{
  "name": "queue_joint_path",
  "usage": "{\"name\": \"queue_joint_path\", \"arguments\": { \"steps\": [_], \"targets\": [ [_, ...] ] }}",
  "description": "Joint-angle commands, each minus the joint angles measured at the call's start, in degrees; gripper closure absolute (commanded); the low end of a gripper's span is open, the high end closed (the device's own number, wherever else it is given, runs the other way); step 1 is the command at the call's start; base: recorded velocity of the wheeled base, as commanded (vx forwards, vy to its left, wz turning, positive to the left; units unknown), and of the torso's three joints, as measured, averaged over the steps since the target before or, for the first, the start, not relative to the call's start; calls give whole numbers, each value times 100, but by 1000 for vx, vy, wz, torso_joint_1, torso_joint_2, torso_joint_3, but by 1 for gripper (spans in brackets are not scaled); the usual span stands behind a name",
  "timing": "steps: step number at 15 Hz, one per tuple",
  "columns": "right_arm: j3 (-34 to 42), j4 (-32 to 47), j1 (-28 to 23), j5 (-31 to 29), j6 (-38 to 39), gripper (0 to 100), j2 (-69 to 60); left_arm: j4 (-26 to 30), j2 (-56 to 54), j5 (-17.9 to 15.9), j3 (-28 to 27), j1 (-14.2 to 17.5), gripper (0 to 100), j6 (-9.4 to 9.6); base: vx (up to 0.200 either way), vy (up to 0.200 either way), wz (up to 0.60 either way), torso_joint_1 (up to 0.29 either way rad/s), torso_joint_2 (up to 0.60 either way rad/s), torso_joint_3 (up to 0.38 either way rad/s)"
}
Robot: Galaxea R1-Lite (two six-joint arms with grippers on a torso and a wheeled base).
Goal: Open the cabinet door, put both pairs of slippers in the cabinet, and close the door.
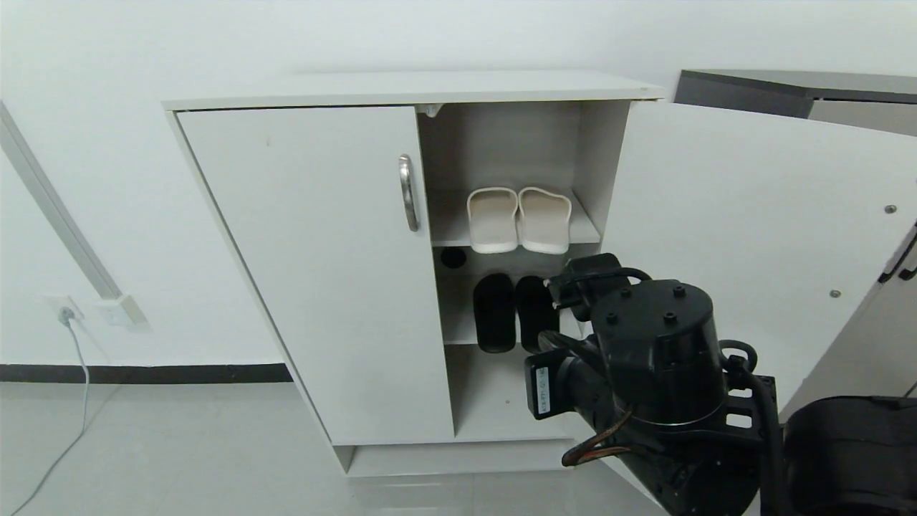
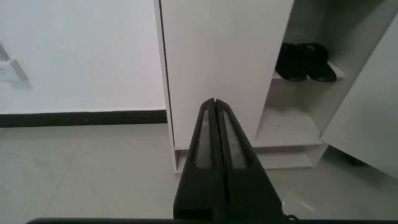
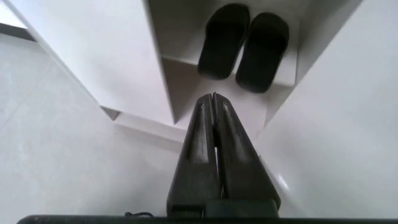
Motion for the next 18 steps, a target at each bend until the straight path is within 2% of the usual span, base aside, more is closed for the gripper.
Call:
{"name": "queue_joint_path", "arguments": {
  "steps": [1,6,18],
  "targets": [
    [53,-163,-53,4,-31,100,63,1,0,6,0,0,100,-1,0,0,0,0,0,0],
    [159,-286,-264,66,-128,100,116,1,0,6,0,0,100,-1,0,0,0,0,0,0],
    [220,-339,-273,74,-163,100,134,1,0,6,0,0,100,-10,0,0,0,0,0,0]
  ]
}}
